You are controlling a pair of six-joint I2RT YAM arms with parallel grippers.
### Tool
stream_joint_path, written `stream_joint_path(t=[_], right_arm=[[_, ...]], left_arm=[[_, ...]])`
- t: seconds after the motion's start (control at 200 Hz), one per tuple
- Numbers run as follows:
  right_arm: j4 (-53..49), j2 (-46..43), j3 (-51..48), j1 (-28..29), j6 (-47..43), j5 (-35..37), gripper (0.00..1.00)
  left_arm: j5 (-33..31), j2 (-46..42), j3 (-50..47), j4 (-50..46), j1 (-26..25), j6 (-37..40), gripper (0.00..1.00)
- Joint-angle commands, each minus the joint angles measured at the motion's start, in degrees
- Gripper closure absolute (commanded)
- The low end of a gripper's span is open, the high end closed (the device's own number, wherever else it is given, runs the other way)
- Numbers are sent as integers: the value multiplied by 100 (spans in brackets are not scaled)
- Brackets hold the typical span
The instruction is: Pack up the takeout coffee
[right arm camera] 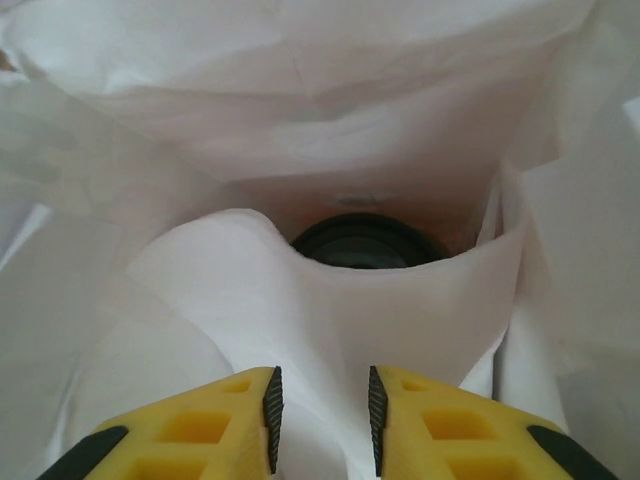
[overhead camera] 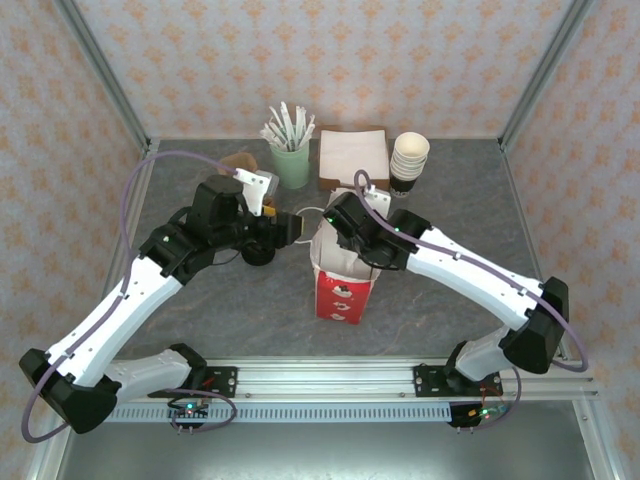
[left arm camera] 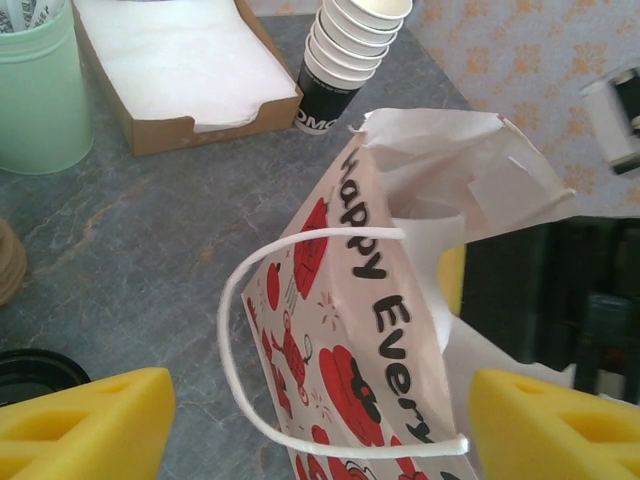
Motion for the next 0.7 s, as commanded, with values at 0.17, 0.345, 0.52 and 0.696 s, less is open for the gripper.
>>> stream_joint_path(t=[0.17, 0.345, 0.52, 0.696], right_arm=[[413, 6, 299, -81, -511, -289, 67], [219, -162, 1073, -138, -1116, -277, 64], [158, -703, 1400, -282, -1685, 108, 60], [120, -1474, 933, -757, -2171, 876, 40]], left_arm=[[-811, -400, -205, -113, -19, 23, 22], [-1757, -698, -29, -102, 33, 28, 18], [-3051, -953, -5, 77, 185, 117, 7], [-4667, -1310, -537, 630, 387, 242, 0]])
